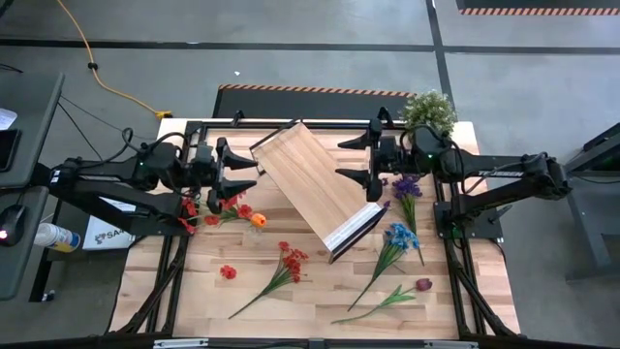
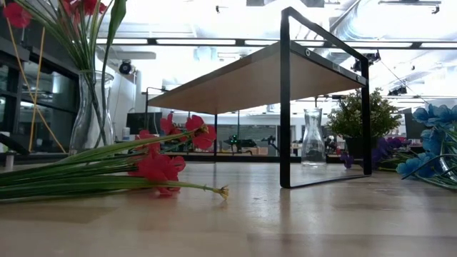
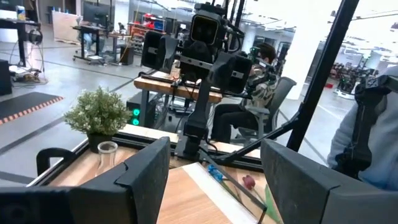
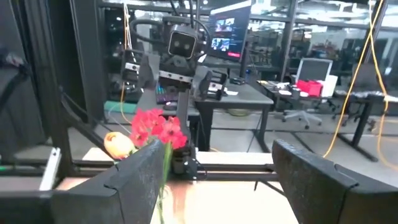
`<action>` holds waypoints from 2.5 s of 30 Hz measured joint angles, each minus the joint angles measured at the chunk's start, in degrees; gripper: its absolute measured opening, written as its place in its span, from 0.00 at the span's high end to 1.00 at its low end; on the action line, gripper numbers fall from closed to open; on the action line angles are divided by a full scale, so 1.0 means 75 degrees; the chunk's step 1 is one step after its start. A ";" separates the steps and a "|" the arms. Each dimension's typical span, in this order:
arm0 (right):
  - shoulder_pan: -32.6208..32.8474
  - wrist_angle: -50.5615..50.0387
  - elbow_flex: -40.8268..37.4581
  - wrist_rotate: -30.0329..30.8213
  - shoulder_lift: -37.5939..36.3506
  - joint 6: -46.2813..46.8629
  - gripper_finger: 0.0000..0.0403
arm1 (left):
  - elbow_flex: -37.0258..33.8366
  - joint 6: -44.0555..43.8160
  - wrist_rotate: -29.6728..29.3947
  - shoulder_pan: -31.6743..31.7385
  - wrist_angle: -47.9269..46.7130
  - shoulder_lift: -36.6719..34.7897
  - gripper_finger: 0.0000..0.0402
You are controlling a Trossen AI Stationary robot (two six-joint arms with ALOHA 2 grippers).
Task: Pick and place flowers into a vace then onto a shelf
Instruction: Put the red flowers into the bottom transparent vase
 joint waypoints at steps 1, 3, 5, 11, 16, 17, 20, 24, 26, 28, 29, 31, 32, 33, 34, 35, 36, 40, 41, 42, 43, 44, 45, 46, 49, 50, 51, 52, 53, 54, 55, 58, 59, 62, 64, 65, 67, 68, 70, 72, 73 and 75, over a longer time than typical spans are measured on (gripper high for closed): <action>0.0000 -0.0036 0.0000 0.0000 0.0000 -0.0130 0.29 | 0.0000 -0.0001 -0.0001 0.0000 -0.0002 0.0003 0.30; 0.0000 -0.0116 0.0000 0.0001 0.0000 -0.0354 0.29 | 0.0000 -0.0001 -0.0004 0.0000 -0.0002 0.0002 0.30; 0.0000 -0.0183 0.0000 0.0000 0.0000 -0.0525 0.29 | 0.0003 -0.0001 -0.0007 0.0000 0.0001 0.0002 0.30; 0.0000 -0.0311 0.0000 0.0000 0.0003 -0.0552 0.29 | 0.0003 -0.0001 -0.0014 0.0000 -0.0002 0.0002 0.30; 0.0000 -0.0316 0.0000 0.0000 0.0003 -0.0579 0.29 | 0.0003 -0.0001 -0.0030 0.0000 -0.0002 0.0002 0.30; 0.0000 -0.0316 0.0000 0.0000 0.0003 -0.0584 0.29 | 0.0003 -0.0001 -0.0030 0.0000 -0.0002 0.0002 0.30; 0.0000 -0.0316 0.0000 0.0000 0.0003 -0.0584 0.29 | 0.0003 -0.0001 -0.0030 0.0000 -0.0002 0.0002 0.30; 0.0000 -0.0316 0.0000 0.0000 0.0003 -0.0584 0.29 | 0.0003 -0.0001 -0.0030 0.0000 -0.0002 0.0002 0.30; 0.0000 -0.0316 0.0000 0.0000 0.0003 -0.0584 0.29 | 0.0006 -0.0001 -0.0028 0.0000 -0.0002 0.0002 0.30; 0.0000 -0.0316 0.0000 0.0000 0.0003 -0.0584 0.29 | 0.0006 -0.0001 -0.0028 0.0000 -0.0002 0.0002 0.30; 0.0000 -0.0316 0.0000 0.0000 0.0003 -0.0584 0.29 | 0.0006 -0.0001 -0.0027 0.0000 -0.0002 0.0002 0.30; 0.0000 -0.0316 0.0000 0.0000 0.0003 -0.0584 0.29 | 0.0009 -0.0001 -0.0027 0.0000 -0.0002 0.0002 0.30; 0.0000 -0.0316 0.0000 0.0000 0.0003 -0.0584 0.29 | 0.0009 -0.0001 -0.0027 0.0000 -0.0002 0.0002 0.30; 0.0000 -0.0316 0.0000 0.0000 0.0003 -0.0584 0.29 | 0.0009 -0.0001 -0.0027 0.0000 -0.0002 0.0002 0.30; 0.0000 -0.0316 0.0000 0.0000 0.0003 -0.0584 0.29 | 0.0009 -0.0001 -0.0027 0.0000 -0.0002 0.0002 0.30; 0.0000 -0.0316 0.0000 -0.0002 0.0003 -0.0584 0.29 | 0.0009 -0.0001 -0.0027 0.0000 -0.0002 0.0002 0.30; 0.0000 -0.0316 0.0000 -0.0003 0.0003 -0.0584 0.29 | 0.0009 -0.0001 -0.0025 0.0000 -0.0002 0.0002 0.30; 0.0000 -0.0325 0.0000 -0.0009 0.0003 -0.0500 0.29 | 0.0009 -0.0001 -0.0040 0.0000 0.0001 0.0002 0.30; 0.0000 -0.0325 0.0000 -0.0062 0.0003 -0.0385 0.29 | 0.0009 -0.0003 -0.0108 0.0000 0.0002 0.0002 0.30; 0.0012 -0.0325 0.0003 -0.0194 0.0003 -0.0259 0.29 | 0.0009 -0.0017 -0.0157 0.0000 0.0011 0.0002 0.30; 0.0012 -0.0323 0.0003 -0.0361 0.0003 -0.0135 0.29 | 0.0009 -0.0096 -0.0210 0.0000 0.0018 0.0002 0.30; 0.0012 -0.0305 0.0003 -0.0538 0.0003 -0.0069 0.29 | 0.0009 -0.0253 -0.0251 0.0000 0.0016 0.0002 0.30; 0.0012 -0.0239 0.0003 -0.0745 0.0005 -0.0058 0.29 | 0.0009 -0.0453 -0.0256 -0.0003 0.0012 0.0002 0.30; 0.0012 -0.0117 0.0003 -0.0983 0.0009 -0.0061 0.29 | 0.0009 -0.0670 -0.0229 -0.0003 0.0013 0.0002 0.30; 0.0013 0.0569 0.0003 -0.1724 0.0009 0.0012 0.29 | 0.0011 -0.1499 -0.0202 0.0000 0.0128 0.0005 0.30; 0.0015 0.0894 0.0003 -0.1844 0.0009 0.0077 0.29 | 0.0012 -0.1751 -0.0203 0.0000 0.0175 0.0002 0.30; 0.0016 0.1217 0.0004 -0.1872 0.0009 0.0162 0.29 | 0.0012 -0.1927 -0.0207 0.0000 0.0233 0.0002 0.30; 0.0020 0.1517 0.0006 -0.1855 0.0009 0.0291 0.29 | 0.0012 -0.1983 -0.0205 0.0000 0.0310 0.0002 0.30; 0.0019 0.1787 0.0006 -0.1791 0.0009 0.0451 0.29 | 0.0012 -0.2000 -0.0205 0.0000 0.0385 0.0005 0.30; 0.0015 0.2020 0.0006 -0.1723 0.0009 0.0626 0.29 | 0.0012 -0.1997 -0.0205 0.0000 0.0450 0.0004 0.30; 0.0015 0.2208 0.0006 -0.1650 0.0009 0.0794 0.29 | 0.0017 -0.1977 -0.0208 -0.0003 0.0530 0.0002 0.30; 0.0015 0.2553 0.0009 -0.1415 0.0009 0.1283 0.29 | 0.0146 -0.1965 -0.0206 -0.0002 0.0522 -0.0042 0.30; 0.0015 0.2565 0.0009 -0.1361 0.0009 0.1410 0.29 | 0.0212 -0.1959 -0.0202 -0.0001 0.0514 -0.0049 0.30; 0.0015 0.2557 0.0009 -0.1224 0.0009 0.1630 0.29 | 0.0478 -0.1840 -0.0201 0.0000 0.0238 -0.0054 0.30; 0.0015 0.2672 0.0009 -0.1209 0.0009 0.1688 0.29 | 0.0728 -0.1707 -0.0199 0.0000 -0.0091 -0.0045 0.30; 0.0015 0.2743 0.0009 -0.1215 0.0009 0.1686 0.29 | 0.0849 -0.1671 -0.0198 -0.0002 -0.0265 -0.0047 0.30; 0.0022 0.2850 0.0009 -0.1220 0.0009 0.1695 0.29 | 0.1127 -0.1601 -0.0193 0.0000 -0.0691 -0.0054 0.30; 0.0043 0.2907 0.0009 -0.1244 0.0009 0.1699 0.29 | 0.1248 -0.1591 -0.0193 -0.0001 -0.0894 -0.0054 0.30; 0.0094 0.3001 0.0009 -0.1317 0.0009 0.1681 0.29 | 0.1442 -0.1599 -0.0193 0.0000 -0.1256 -0.0053 0.30; 0.0171 0.3000 0.0009 -0.1341 0.0009 0.1648 0.29 | 0.1613 -0.1713 -0.0193 -0.0003 -0.1576 -0.0048 0.30; 0.0200 0.2985 0.0009 -0.1343 0.0009 0.1648 0.29 | 0.1681 -0.1749 -0.0199 -0.0003 -0.1714 -0.0048 0.30; 0.0258 0.2911 0.0009 -0.1344 0.0009 0.1691 0.29 | 0.1810 -0.1797 -0.0204 0.0000 -0.2001 -0.0053 0.30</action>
